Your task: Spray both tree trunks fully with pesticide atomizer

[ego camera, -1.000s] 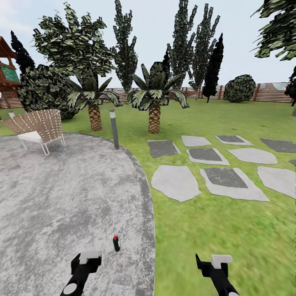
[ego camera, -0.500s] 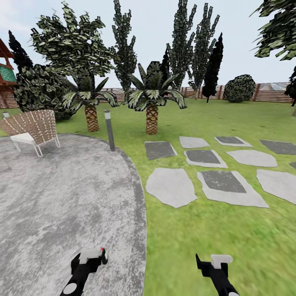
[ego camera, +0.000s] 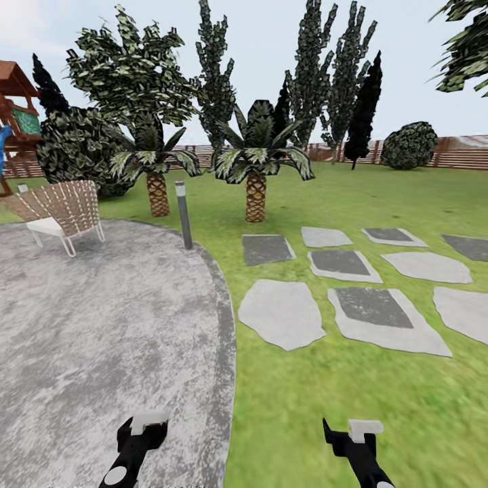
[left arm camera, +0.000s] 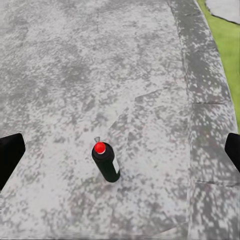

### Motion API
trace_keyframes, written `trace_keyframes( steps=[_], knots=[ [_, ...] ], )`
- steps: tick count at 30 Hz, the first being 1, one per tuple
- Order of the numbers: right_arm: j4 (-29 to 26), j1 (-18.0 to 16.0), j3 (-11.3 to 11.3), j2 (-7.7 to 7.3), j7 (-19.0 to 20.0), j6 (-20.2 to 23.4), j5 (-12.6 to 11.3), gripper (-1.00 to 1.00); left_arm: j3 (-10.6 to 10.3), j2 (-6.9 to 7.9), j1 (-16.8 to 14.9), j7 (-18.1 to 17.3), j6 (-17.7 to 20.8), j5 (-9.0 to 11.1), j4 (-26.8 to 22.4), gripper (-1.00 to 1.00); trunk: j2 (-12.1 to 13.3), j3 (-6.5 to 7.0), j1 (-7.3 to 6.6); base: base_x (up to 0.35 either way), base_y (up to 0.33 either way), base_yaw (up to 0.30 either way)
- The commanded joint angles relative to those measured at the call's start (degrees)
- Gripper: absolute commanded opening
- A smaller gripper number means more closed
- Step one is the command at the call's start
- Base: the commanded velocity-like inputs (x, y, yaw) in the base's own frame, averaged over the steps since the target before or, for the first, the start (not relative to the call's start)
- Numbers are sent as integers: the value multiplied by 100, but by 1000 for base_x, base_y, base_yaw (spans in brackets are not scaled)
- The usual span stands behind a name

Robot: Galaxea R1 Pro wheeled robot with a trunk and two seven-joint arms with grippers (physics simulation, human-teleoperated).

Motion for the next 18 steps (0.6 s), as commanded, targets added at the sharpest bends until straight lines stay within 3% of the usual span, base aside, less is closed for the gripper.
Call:
trace_keyframes(
  steps=[1, 18],
  knots=[
    [0, 0, 0, 0, 0, 0, 0, 100, 0, 0, 0, 0, -3, 0, 0, 100, 0, 0, 0, 3, -228, 267],
    [0, 0, 1, 1, 0, 0, 0, 100, 6, 11, 0, 8, 1, 6, 0, 100, 0, 0, 0, 4, -229, 275]
  ],
)
